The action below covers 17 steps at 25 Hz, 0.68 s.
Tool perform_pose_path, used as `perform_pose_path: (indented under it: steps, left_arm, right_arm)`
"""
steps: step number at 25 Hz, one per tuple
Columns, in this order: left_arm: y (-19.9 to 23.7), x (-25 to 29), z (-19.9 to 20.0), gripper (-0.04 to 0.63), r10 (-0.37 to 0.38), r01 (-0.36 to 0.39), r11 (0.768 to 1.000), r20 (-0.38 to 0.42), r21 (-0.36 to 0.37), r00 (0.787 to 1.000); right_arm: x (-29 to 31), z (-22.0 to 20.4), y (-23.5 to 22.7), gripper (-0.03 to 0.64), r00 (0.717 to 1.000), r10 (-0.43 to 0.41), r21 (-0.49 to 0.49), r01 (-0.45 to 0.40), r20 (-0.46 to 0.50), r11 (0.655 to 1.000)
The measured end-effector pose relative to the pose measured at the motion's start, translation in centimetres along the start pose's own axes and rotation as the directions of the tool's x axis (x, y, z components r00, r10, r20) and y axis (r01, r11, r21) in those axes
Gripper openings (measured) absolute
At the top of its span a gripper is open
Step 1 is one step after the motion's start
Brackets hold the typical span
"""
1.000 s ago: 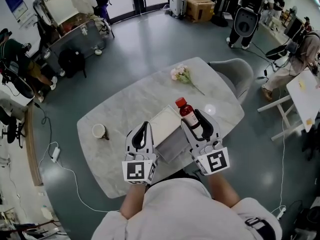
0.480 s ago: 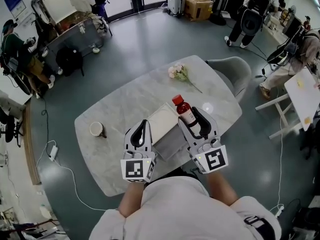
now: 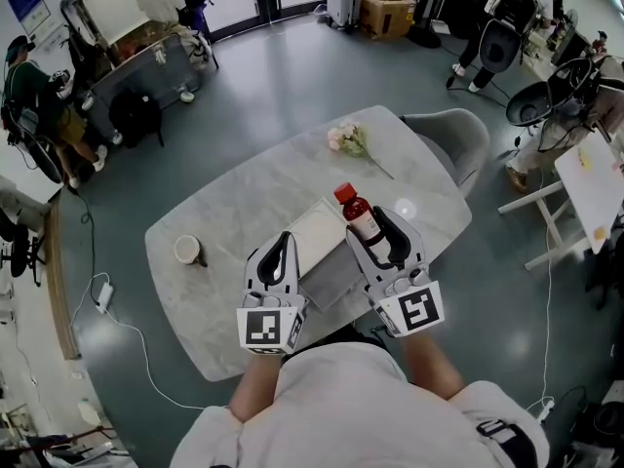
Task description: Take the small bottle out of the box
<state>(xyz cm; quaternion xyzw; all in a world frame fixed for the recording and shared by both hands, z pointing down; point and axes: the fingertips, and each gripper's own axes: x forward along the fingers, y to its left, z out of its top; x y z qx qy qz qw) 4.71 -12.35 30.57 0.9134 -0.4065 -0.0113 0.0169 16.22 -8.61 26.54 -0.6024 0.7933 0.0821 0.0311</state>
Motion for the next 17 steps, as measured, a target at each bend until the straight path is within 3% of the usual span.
perform_pose_path:
  steps: [17]
  left_arm:
    - [-0.14,0.02,-0.36,0.021,-0.006,0.006,1.000,-0.012,-0.011,1.000]
  right_arm:
    - [-0.08,0.02,0.00,0.221,1.000,-0.001,-0.004,0.001,-0.005,1.000]
